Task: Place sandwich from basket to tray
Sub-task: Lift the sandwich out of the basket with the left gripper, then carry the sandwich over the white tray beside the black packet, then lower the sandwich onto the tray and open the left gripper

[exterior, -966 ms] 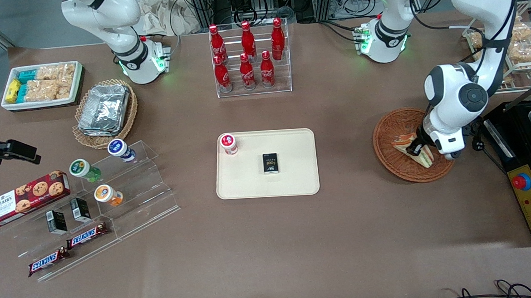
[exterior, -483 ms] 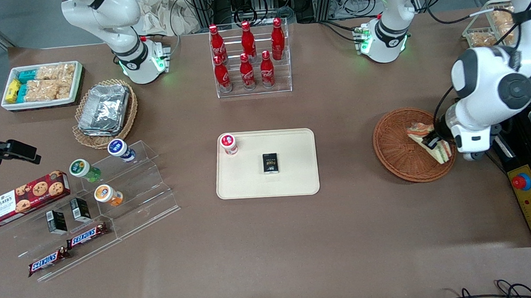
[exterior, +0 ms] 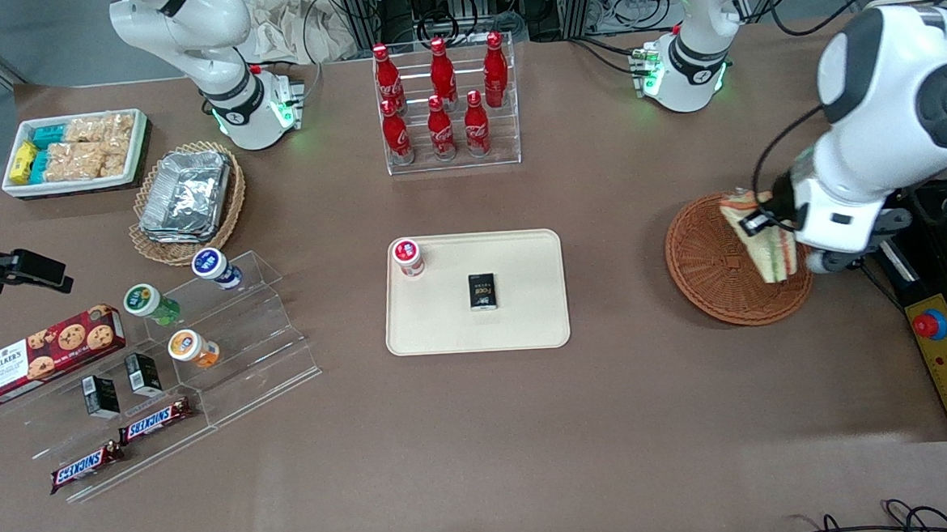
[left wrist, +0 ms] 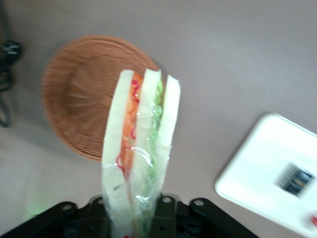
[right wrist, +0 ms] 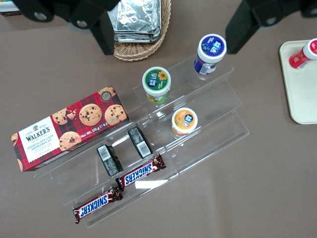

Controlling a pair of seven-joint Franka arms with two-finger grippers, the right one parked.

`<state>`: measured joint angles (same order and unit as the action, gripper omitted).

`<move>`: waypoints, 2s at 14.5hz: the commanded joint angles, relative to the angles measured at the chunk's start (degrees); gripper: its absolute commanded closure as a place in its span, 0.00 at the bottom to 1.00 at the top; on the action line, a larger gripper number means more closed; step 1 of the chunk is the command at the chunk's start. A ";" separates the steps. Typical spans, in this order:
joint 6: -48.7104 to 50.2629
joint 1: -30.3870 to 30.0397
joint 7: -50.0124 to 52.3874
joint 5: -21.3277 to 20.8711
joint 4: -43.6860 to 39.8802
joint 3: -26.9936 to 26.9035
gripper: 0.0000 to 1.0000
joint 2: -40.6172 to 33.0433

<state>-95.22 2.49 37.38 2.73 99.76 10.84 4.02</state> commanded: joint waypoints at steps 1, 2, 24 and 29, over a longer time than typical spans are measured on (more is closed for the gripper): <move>-0.13 0.85 -0.99 3.16 -5.80 4.61 1.00 5.63; -3.19 1.20 -0.99 2.81 -5.20 6.89 1.00 6.08; -44.97 16.67 0.85 -5.01 9.05 8.68 0.13 28.41; -43.04 15.10 13.22 -5.19 2.20 8.41 0.00 26.48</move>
<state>-139.91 18.09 44.36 -1.17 105.28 19.40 31.68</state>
